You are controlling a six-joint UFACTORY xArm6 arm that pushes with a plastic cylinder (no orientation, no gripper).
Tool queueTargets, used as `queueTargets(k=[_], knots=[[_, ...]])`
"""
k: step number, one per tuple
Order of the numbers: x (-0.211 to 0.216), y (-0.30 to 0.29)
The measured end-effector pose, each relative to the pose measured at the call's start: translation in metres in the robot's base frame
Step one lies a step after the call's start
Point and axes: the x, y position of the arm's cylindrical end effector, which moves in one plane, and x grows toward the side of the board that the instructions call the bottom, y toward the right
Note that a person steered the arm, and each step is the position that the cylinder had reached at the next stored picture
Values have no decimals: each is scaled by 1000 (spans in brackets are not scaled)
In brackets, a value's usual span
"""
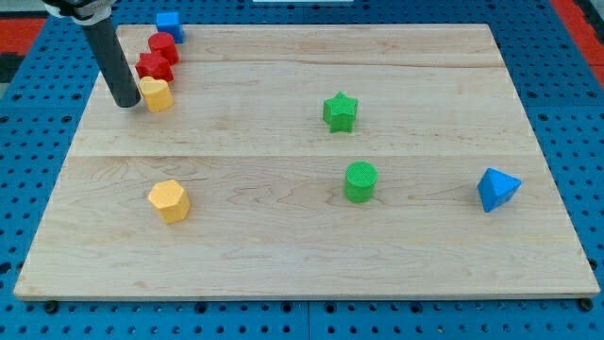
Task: Place arm at the bottom of yellow hexagon
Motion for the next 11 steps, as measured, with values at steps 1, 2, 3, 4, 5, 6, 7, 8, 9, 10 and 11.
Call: queueTargets(k=[1,2,3,4,5,6,7,8,9,10,11], knots=[[1,0],[6,-1],[29,-3],[63,-3],[102,-3],[144,2],[169,25],[205,44],[223,67],[204,87],[186,95]])
